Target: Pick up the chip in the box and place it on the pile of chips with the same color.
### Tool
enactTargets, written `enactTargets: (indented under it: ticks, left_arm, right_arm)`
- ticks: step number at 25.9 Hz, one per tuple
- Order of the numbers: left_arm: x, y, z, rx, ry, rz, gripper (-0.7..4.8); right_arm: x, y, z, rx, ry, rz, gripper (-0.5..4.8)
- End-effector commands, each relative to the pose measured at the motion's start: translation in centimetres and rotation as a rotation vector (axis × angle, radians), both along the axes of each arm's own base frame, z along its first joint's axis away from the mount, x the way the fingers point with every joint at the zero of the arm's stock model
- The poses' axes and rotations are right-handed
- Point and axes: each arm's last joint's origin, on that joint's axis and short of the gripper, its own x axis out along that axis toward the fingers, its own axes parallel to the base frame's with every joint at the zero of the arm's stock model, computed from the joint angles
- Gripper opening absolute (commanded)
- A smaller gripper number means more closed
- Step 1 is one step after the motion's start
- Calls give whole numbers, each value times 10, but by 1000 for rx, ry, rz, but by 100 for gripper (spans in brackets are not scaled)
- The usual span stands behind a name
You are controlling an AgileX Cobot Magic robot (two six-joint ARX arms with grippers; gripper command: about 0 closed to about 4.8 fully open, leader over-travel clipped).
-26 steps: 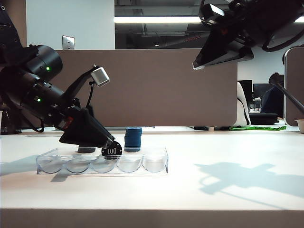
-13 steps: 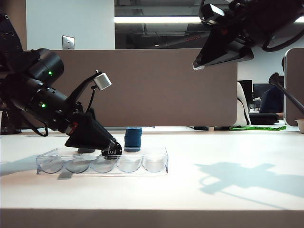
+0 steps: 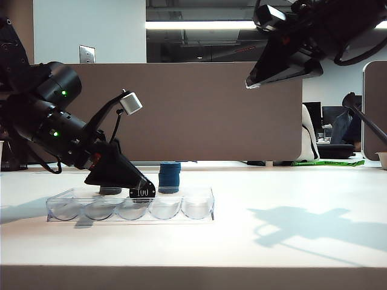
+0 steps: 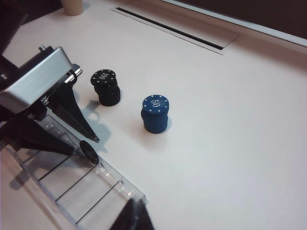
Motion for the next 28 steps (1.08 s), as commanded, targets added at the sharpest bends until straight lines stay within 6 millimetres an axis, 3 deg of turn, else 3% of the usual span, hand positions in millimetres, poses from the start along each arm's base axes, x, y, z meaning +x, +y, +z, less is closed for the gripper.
enactTargets:
  ticks: [1, 23, 28]
  left_arm:
    - [1, 0, 2, -8, -9, -2, 143]
    - [1, 0, 2, -17, 5, 9, 113]
    - [2, -1, 3, -24, 4, 15, 84]
  right_arm:
    - [0, 0, 3, 4, -21, 5, -5]
    - [0, 0, 3, -12, -31, 12, -5]
    - [0, 0, 2, -15, -28, 11, -5]
